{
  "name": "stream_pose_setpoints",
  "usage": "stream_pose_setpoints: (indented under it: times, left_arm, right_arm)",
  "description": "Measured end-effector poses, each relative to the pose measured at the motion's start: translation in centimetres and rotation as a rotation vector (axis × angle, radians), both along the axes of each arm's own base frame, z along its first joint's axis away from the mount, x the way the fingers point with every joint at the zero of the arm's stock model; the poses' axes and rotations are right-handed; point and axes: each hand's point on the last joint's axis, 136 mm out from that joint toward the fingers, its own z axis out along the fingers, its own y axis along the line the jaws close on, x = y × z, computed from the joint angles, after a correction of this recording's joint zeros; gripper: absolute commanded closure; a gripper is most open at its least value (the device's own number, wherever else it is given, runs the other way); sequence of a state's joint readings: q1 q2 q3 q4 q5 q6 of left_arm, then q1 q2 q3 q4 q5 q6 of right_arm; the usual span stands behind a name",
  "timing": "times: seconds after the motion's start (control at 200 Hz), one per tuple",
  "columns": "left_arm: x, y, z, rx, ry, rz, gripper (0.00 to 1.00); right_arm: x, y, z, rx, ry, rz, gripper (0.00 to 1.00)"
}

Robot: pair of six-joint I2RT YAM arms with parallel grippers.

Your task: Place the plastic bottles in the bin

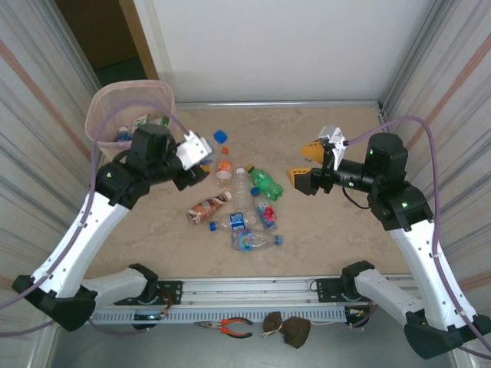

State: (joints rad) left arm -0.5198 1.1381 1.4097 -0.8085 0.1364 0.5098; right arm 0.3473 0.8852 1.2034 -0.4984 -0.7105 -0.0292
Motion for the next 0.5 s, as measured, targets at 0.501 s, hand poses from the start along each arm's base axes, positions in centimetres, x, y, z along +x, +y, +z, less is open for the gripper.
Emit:
stream_pose_setpoints:
  times: [0.501]
  left_arm:
    - [8.1, 8.3, 6.0, 0.02, 0.019, 0.433, 0.51]
  right_arm:
    - [-0.4, 0.8, 0.8, 0.0, -0.011, 0.028, 0.22]
